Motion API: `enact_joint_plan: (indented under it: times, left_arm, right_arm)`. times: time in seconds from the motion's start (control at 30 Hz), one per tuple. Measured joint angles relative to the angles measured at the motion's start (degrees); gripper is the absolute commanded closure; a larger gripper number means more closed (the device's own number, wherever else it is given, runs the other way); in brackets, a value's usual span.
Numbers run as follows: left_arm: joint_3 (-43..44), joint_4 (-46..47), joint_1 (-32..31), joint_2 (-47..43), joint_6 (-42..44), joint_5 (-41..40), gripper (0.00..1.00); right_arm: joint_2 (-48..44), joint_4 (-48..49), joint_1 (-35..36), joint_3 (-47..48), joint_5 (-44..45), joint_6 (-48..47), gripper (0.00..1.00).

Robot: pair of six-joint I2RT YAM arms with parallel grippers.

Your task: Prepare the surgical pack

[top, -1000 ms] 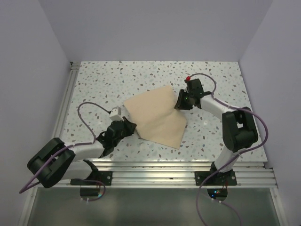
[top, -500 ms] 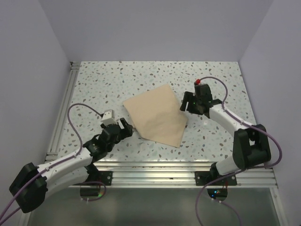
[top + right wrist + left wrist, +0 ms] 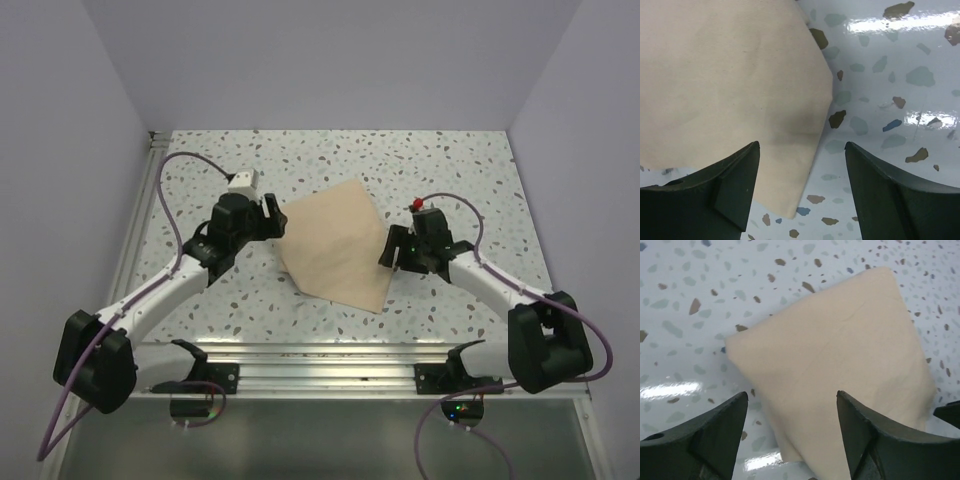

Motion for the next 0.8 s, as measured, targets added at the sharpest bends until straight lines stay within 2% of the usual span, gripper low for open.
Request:
enact_joint_plan:
  times: [0.1, 0.2, 0.23, 0.33, 0.57, 0.8]
  left_arm:
    - [2.1, 2.1, 0.0, 1.9, 2.4, 6.3, 0.32]
    - [1.7, 2.9, -0.9, 1.7, 3.0, 9.7, 0.25]
    - [1.2, 2.8, -1.6, 1.4, 2.9, 9.6, 0.22]
    - [-1.7, 1.5, -5.4, -0.6, 0.7, 7.5, 0.21]
    - [-14.6, -0.2, -15.9, -8.1, -9.4, 2.8, 0.22]
    - [-17.0, 1.5, -17.3, -6.3, -13.5, -1.6, 0.2]
  right_arm:
    - [-0.8, 0.0, 1.7, 0.4, 1.1, -0.2, 0.3]
    - [-0.5, -0.5, 1.9, 1.9, 2.6, -1.4, 0.27]
    - [0.1, -1.2, 1.9, 3.3, 3.2, -2.1, 0.25]
    - [3.9, -2.5, 1.9, 8.9, 4.8, -5.2, 0.23]
    - [11.6, -4.0, 1.9, 16.8, 4.3, -11.5, 0.25]
    - [15.4, -4.9, 1.9, 18.5, 2.9, -14.5, 0.3]
